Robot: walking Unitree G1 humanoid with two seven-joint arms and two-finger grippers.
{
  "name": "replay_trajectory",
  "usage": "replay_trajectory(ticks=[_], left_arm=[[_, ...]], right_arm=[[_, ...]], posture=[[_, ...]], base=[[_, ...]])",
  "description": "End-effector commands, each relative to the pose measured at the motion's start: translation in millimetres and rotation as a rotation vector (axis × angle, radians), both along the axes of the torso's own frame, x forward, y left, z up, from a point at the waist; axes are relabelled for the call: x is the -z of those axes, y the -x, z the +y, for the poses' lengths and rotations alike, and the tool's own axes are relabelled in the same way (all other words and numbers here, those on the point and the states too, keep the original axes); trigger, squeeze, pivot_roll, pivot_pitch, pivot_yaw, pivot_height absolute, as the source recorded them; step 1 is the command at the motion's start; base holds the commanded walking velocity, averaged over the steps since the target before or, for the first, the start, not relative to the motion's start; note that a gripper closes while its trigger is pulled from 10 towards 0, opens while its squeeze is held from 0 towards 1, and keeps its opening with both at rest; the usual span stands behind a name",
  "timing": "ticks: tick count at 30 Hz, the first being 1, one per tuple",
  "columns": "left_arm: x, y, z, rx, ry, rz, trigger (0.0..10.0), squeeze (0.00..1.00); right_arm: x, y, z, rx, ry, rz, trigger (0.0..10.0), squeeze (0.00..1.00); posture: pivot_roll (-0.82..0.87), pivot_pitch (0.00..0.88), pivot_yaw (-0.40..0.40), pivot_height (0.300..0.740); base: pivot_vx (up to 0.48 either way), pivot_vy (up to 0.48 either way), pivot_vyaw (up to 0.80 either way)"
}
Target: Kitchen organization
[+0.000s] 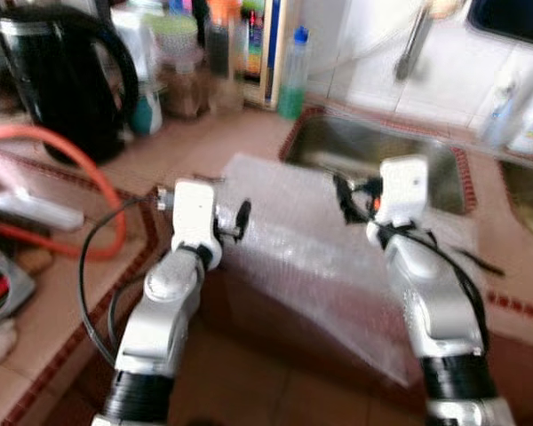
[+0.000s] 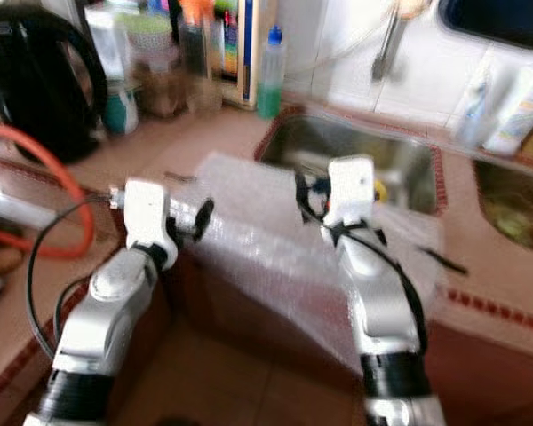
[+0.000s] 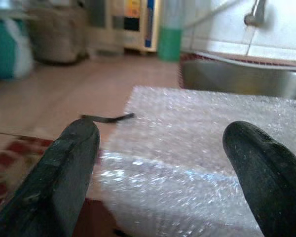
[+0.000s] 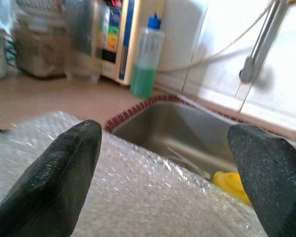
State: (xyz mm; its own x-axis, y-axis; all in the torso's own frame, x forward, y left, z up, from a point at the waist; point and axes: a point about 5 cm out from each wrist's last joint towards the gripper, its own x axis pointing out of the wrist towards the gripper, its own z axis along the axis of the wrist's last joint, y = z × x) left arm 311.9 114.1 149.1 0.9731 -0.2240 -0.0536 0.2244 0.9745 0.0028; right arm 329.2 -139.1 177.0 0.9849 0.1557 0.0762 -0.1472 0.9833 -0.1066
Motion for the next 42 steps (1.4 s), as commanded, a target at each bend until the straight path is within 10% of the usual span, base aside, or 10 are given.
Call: replay_trajectory(ticks=[1, 15, 42], left_arm=[[-3, -0.6, -5.1, 0.010, 0.009, -0.011, 10.0, 0.00], [-9, -3.6, -2.4, -0.011, -0.024, -0.043, 10.0, 0.00], [-12, 1.6, -8.6, 0.050, 0.028, -0.070, 10.0, 0.00]], right_arm=[[-4, -1.3, -4.2, 0.018, -0.001, -0.009, 10.0, 0.00], [-3, -1.9, -3.8, 0.023, -0.004, 0.000, 10.0, 0.00], [-2, -2.8, -1.0, 0.007, 0.009, 0.008, 10.0, 0.00]], posture=[[0.06, 0.000, -0.050, 0.740], [0.06, 0.000, -0.052, 0.740], [0.06, 0.000, -0.060, 0.740]], base=[[0.000, 0.000, 0.00], [0.000, 0.000, 0.00], [0.000, -0.071, -0.80]])
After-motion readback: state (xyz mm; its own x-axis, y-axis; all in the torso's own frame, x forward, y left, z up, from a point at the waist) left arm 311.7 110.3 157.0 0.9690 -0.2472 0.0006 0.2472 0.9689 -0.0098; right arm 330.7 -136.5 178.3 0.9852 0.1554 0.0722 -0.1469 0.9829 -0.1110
